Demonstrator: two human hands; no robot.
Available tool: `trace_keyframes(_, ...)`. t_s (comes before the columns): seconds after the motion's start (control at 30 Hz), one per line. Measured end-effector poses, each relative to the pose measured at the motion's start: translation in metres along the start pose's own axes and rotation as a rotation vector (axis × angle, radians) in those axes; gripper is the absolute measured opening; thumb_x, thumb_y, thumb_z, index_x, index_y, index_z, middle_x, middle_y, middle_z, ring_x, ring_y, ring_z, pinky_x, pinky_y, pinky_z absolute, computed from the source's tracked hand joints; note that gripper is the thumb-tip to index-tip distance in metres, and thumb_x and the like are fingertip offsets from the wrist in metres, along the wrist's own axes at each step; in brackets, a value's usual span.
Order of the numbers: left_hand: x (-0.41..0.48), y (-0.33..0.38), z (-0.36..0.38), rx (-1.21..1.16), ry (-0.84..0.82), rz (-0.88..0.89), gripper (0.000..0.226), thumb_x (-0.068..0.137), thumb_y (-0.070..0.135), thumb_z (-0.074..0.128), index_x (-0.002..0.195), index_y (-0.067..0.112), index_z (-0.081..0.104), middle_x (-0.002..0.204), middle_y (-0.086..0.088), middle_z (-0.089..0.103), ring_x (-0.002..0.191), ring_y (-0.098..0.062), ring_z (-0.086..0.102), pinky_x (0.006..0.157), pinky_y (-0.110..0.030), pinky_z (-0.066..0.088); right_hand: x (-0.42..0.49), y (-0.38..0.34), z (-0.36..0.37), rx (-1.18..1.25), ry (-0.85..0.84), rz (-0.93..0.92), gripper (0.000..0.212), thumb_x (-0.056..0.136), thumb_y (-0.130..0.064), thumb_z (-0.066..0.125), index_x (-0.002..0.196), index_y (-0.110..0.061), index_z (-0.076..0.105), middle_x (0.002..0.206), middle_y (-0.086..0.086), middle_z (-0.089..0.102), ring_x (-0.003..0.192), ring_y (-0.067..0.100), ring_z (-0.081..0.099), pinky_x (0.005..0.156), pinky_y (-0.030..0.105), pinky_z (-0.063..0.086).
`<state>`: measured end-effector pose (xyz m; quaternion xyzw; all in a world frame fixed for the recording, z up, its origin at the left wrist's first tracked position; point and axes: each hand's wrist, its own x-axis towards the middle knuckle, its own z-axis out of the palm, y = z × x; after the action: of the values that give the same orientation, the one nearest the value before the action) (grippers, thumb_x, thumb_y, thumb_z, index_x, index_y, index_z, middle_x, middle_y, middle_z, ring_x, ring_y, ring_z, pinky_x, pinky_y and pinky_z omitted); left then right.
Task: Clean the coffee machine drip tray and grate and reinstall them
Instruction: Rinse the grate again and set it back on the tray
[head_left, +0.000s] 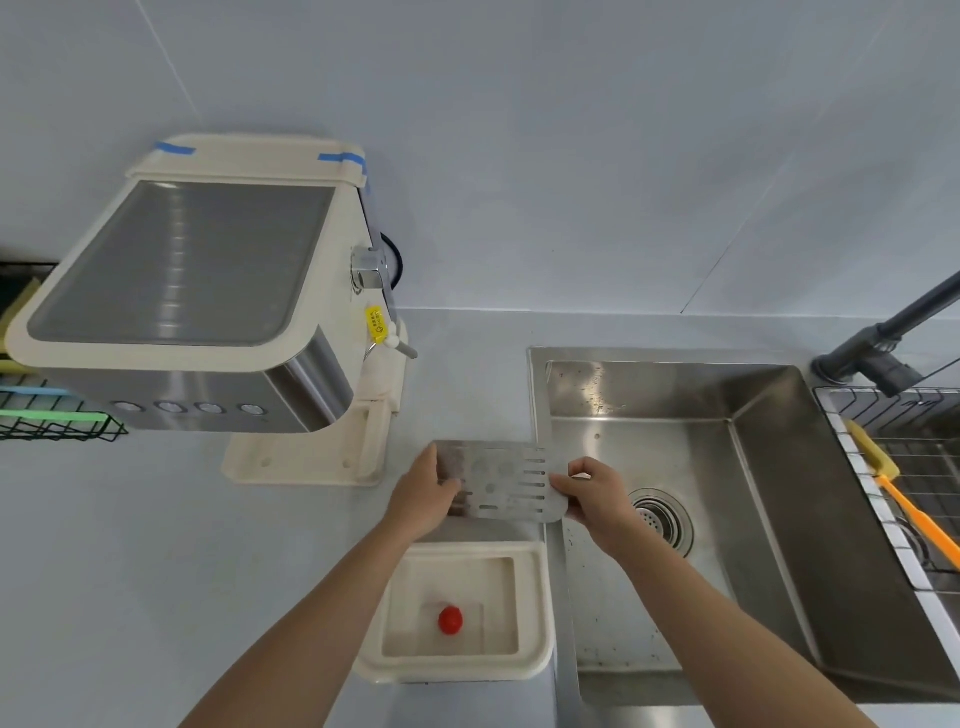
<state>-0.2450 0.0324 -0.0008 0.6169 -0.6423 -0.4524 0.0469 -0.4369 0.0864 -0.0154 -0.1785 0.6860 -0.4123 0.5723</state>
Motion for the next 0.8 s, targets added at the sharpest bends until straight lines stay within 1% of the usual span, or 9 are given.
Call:
trace_keyframes(0.07, -0.001, 0.003, -0.006, -0.224, 0.036, -0.009, 0.017, 0.089, 0.009, 0.048, 0.102, 0.02, 0.051, 0.097, 0.007, 0.053, 0.099, -0.019, 0.049, 0.072, -0.02, 0.036, -0.008, -0.004, -0.002, 0.062, -0.013, -0.002, 0.025, 0.085, 0.004, 0.056, 0.066, -0.008, 0.045, 0.071, 0.013, 0.06, 0.059, 0.019, 0.063, 0.049, 0.023, 0.054)
trace_keyframes(0.13, -0.003, 0.007, -0.016, -0.423, 0.098, 0.0, 0.029, 0.086, 0.001, 0.05, 0.082, 0.03, 0.049, 0.093, 0.011, 0.053, 0.092, -0.015, 0.049, 0.068, -0.017, 0.035, -0.017, -0.01, -0.006, 0.135, -0.017, -0.002, 0.025, 0.086, 0.005, 0.054, 0.066, -0.008, 0.045, 0.067, 0.011, 0.063, 0.051, 0.015, 0.064, 0.045, 0.021, 0.052)
trace_keyframes(0.2, -0.014, 0.012, -0.027, -0.48, 0.149, -0.002, 0.031, 0.084, -0.001, 0.05, 0.108, 0.017, 0.059, 0.113, 0.003, 0.056, 0.091, -0.012, 0.057, 0.073, -0.02, 0.04, -0.029, -0.015, -0.009, 0.2, -0.026, 0.002, 0.024, 0.086, 0.005, 0.054, 0.067, -0.007, 0.047, 0.057, 0.007, 0.067, 0.046, 0.012, 0.065, 0.043, 0.02, 0.051)
trace_keyframes(0.27, -0.028, 0.012, -0.037, -0.456, 0.176, 0.01, 0.046, 0.083, -0.001, 0.049, 0.128, 0.007, 0.051, 0.119, -0.003, 0.059, 0.092, -0.015, 0.059, 0.081, -0.023, 0.044, -0.044, -0.018, -0.012, 0.234, -0.029, -0.004, 0.02, 0.085, 0.005, 0.055, 0.069, -0.006, 0.05, 0.051, 0.003, 0.068, 0.045, 0.012, 0.066, 0.043, 0.019, 0.052)
trace_keyframes(0.4, -0.064, -0.007, -0.042, -0.391, 0.252, 0.068, 0.044, 0.082, -0.004, 0.055, 0.124, 0.006, 0.056, 0.107, -0.003, 0.064, 0.092, -0.016, 0.061, 0.091, -0.027, 0.046, -0.078, -0.01, -0.007, 0.159, 0.023, -0.013, 0.014, 0.083, 0.002, 0.06, 0.072, -0.006, 0.056, 0.061, 0.007, 0.067, 0.05, 0.014, 0.065, 0.047, 0.021, 0.053)
trace_keyframes(0.47, -0.081, -0.021, -0.038, -0.382, 0.268, 0.039, 0.036, 0.08, -0.005, 0.06, 0.114, 0.008, 0.063, 0.096, 0.001, 0.067, 0.09, -0.015, 0.063, 0.089, -0.028, 0.049, -0.091, 0.003, -0.002, 0.084, 0.046, -0.032, 0.014, 0.08, 0.001, 0.064, 0.07, -0.007, 0.058, 0.064, 0.007, 0.064, 0.053, 0.014, 0.063, 0.05, 0.021, 0.053)
trace_keyframes(0.57, -0.098, -0.048, -0.029, -0.367, 0.282, -0.027, 0.027, 0.076, -0.006, 0.064, 0.082, 0.021, 0.067, 0.067, 0.015, 0.066, 0.068, -0.001, 0.062, 0.074, -0.02, 0.048, -0.103, 0.023, 0.009, -0.109, 0.084, -0.079, 0.018, 0.076, 0.0, 0.069, 0.065, -0.009, 0.059, 0.049, -0.003, 0.058, 0.049, 0.012, 0.057, 0.051, 0.023, 0.053)
trace_keyframes(0.63, -0.104, -0.062, -0.022, -0.317, 0.289, -0.059, 0.03, 0.074, -0.003, 0.067, 0.069, 0.026, 0.064, 0.064, 0.009, 0.064, 0.064, -0.007, 0.059, 0.069, -0.019, 0.045, -0.107, 0.033, 0.015, -0.273, 0.11, -0.126, 0.022, 0.075, -0.002, 0.072, 0.063, -0.015, 0.059, 0.043, -0.006, 0.055, 0.051, 0.015, 0.056, 0.056, 0.034, 0.054)
trace_keyframes(0.8, -0.107, -0.075, -0.012, -0.045, 0.306, -0.045, 0.031, 0.075, 0.01, 0.066, 0.054, 0.013, 0.044, 0.056, 0.0, 0.052, 0.056, -0.014, 0.047, 0.054, -0.017, 0.031, -0.111, 0.048, 0.024, -0.485, 0.095, -0.19, 0.028, 0.078, -0.009, 0.068, 0.089, -0.032, 0.057, 0.067, 0.018, 0.063, 0.069, 0.031, 0.064, 0.072, 0.045, 0.057)
